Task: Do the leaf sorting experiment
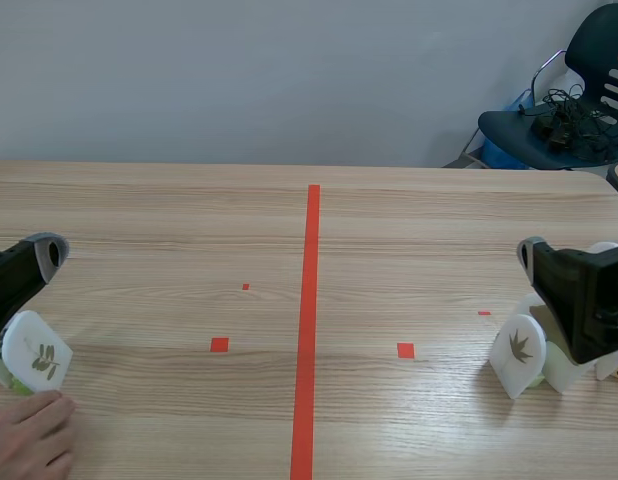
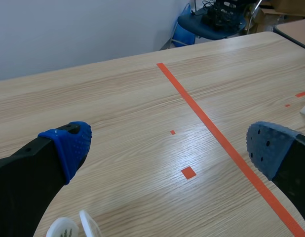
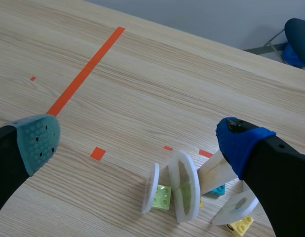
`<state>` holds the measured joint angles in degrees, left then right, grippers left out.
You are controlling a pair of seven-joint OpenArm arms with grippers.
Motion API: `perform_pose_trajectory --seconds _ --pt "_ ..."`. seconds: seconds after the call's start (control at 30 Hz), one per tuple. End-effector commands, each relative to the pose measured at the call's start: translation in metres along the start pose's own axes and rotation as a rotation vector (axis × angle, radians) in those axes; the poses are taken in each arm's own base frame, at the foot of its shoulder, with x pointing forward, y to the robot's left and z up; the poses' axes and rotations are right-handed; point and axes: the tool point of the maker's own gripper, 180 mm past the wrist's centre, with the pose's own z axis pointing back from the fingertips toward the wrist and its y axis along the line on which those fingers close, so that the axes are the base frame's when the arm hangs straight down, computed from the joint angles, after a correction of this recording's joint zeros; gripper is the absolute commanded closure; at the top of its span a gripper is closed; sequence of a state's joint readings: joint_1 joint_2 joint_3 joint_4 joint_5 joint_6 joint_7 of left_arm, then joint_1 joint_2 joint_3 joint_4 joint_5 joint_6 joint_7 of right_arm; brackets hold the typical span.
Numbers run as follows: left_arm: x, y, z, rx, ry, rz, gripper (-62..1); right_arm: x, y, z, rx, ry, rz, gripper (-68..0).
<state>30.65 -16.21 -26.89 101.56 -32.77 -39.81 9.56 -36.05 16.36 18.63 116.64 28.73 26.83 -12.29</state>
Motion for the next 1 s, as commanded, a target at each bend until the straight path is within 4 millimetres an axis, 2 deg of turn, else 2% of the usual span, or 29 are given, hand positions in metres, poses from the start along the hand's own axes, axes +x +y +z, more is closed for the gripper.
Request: perform_pose_trajectory --seconds 0.0,0.97 --pt "0.0067 -0.0007 -0.0002 -0.005 -0.031 0.004 -62.3 0.0087 -0.0045 -0.0009 -0.01 -0.033 0.005 -67.9" --pt "0.0027 -0.0031 -0.0021 -0.024 -0.001 -0.028 -62.3 0.0092 -0.0045 -0.0009 -0.01 -0.036 0.005 -67.9"
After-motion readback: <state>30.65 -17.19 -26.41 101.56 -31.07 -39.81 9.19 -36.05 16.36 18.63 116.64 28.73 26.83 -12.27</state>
